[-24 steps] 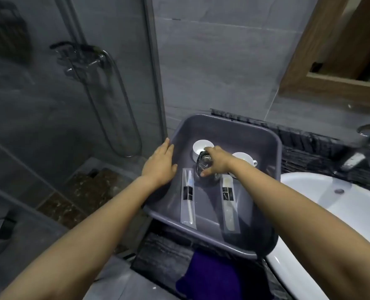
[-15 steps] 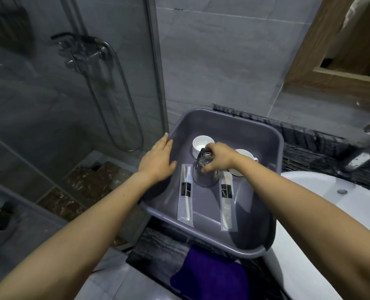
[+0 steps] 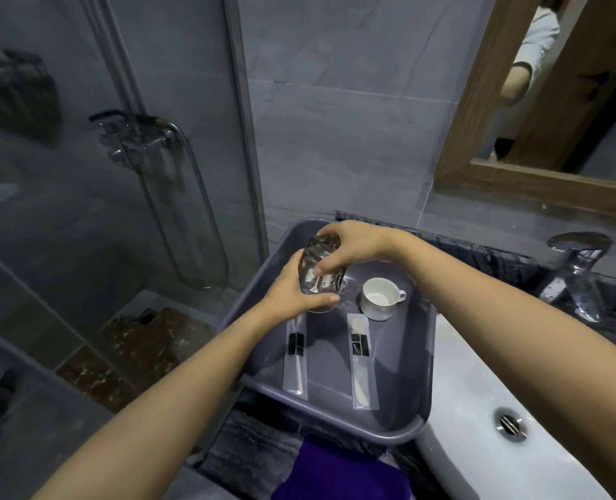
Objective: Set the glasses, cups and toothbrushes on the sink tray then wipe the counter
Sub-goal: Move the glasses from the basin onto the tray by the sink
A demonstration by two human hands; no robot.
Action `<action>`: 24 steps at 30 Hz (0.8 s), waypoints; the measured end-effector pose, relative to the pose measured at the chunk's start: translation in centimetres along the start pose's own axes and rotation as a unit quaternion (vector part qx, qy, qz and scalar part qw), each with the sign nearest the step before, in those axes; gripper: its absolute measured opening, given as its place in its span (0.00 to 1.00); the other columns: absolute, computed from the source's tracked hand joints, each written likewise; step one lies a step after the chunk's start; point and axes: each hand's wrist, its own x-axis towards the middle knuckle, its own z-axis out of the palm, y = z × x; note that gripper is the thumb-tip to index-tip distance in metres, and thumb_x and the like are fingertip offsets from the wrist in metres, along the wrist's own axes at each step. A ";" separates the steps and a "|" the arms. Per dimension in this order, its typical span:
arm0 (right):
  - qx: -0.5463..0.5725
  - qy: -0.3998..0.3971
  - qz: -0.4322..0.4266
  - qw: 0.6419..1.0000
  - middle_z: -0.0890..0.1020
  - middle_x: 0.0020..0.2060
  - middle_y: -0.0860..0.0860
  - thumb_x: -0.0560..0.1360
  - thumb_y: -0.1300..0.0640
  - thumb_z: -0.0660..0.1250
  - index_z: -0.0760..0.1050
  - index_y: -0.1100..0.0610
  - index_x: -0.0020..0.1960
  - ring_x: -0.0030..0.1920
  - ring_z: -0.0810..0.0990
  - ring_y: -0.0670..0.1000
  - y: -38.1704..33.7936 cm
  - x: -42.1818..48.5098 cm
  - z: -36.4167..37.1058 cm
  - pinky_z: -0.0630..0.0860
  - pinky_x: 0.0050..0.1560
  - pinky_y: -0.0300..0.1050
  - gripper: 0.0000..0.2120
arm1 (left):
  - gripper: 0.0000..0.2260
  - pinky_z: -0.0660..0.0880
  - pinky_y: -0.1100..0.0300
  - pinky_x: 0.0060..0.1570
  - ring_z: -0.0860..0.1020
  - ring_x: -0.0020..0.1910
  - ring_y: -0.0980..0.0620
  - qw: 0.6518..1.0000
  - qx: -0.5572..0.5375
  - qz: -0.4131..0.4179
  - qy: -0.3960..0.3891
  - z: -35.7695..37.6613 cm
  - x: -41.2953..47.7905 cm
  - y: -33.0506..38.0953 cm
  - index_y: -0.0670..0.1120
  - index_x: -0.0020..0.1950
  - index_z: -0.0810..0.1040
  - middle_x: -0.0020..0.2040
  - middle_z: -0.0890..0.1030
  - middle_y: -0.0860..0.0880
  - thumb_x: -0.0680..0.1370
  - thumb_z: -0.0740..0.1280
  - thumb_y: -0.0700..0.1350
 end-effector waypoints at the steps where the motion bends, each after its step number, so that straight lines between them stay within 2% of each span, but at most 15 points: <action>1: 0.002 0.005 -0.001 1.000 0.85 0.49 0.55 0.65 0.50 0.76 0.78 0.57 0.55 0.49 0.83 0.53 -0.4 -0.2 -0.4 0.79 0.54 0.51 0.22 | 0.41 0.71 0.59 0.60 0.73 0.62 0.54 1.000 -0.018 -0.004 0.023 0.1 0.0 0.4 0.50 0.69 0.62 0.63 0.72 0.53 0.62 0.79 0.51; 5: 0.018 0.002 -0.002 1.000 0.85 0.51 0.57 0.66 0.51 0.76 0.79 0.59 0.54 0.45 0.82 0.52 -1.6 -0.8 -1.5 0.79 0.51 0.49 0.20 | 0.39 0.72 0.61 0.54 0.75 0.58 0.52 0.995 -0.046 -0.008 0.088 0.6 0.1 1.7 0.47 0.68 0.64 0.59 0.75 0.52 0.62 0.79 0.48; 7: 0.033 -0.005 -0.007 0.999 0.82 0.57 0.56 0.70 0.51 0.74 0.75 0.58 0.61 0.53 0.82 0.53 -1.8 -1.4 -1.8 0.78 0.56 0.48 0.23 | 0.36 0.72 0.65 0.47 0.76 0.53 0.53 0.993 -0.041 -0.018 0.112 0.8 0.1 2.2 0.45 0.66 0.66 0.55 0.75 0.52 0.63 0.79 0.45; 9: 0.079 -0.012 -0.005 0.997 0.78 0.63 0.55 0.75 0.50 0.68 0.69 0.58 0.69 0.61 0.78 0.55 -1.4 -1.8 -1.9 0.77 0.61 0.50 0.25 | 0.34 0.70 0.71 0.41 0.75 0.47 0.58 0.991 -0.044 -0.024 0.122 0.9 -0.1 2.3 0.44 0.64 0.66 0.53 0.75 0.53 0.63 0.79 0.43; 11: 0.132 -0.011 0.012 0.991 0.74 0.66 0.56 0.78 0.46 0.60 0.66 0.57 0.71 0.64 0.76 0.55 0.0 -1.8 -1.9 0.74 0.65 0.50 0.25 | 0.36 0.71 0.69 0.44 0.75 0.48 0.59 0.991 -0.053 -0.033 0.119 0.9 -0.3 1.5 0.45 0.64 0.66 0.54 0.76 0.52 0.61 0.80 0.44; 14: 0.157 -0.013 0.058 0.986 0.71 0.70 0.55 0.78 0.39 0.53 0.62 0.54 0.73 0.67 0.73 0.53 3.9 -1.2 -1.2 0.68 0.71 0.51 0.29 | 0.38 0.74 0.58 0.56 0.76 0.57 0.51 0.991 -0.051 -0.056 0.113 0.7 -0.5 -0.1 0.47 0.63 0.66 0.59 0.76 0.49 0.59 0.81 0.45; 17: 0.029 -0.044 0.109 0.993 0.62 0.76 0.50 0.75 0.36 0.57 0.59 0.55 0.75 0.74 0.64 0.51 8.1 -0.5 0.1 0.58 0.75 0.48 0.35 | 0.38 0.73 0.57 0.58 0.76 0.58 0.50 0.989 -0.058 -0.072 0.113 0.7 -0.5 -1.2 0.47 0.63 0.66 0.60 0.76 0.49 0.58 0.81 0.45; 19: -0.047 -0.073 0.144 0.986 0.59 0.77 0.51 0.73 0.36 0.63 0.55 0.56 0.77 0.76 0.59 0.52 10.6 -0.1 1.2 0.55 0.76 0.49 0.41 | 0.38 0.73 0.57 0.59 0.76 0.58 0.51 0.988 -0.070 -0.081 0.113 0.7 -0.4 -1.6 0.45 0.64 0.66 0.59 0.76 0.49 0.59 0.81 0.45; 24: -0.155 -0.093 0.199 0.963 0.60 0.75 0.55 0.67 0.35 0.69 0.53 0.53 0.77 0.74 0.58 0.60 14.1 1.5 3.5 0.60 0.73 0.58 0.47 | 0.39 0.74 0.56 0.59 0.78 0.57 0.52 0.985 -0.088 -0.102 0.109 0.9 0.2 -2.6 0.45 0.65 0.67 0.59 0.78 0.50 0.58 0.81 0.47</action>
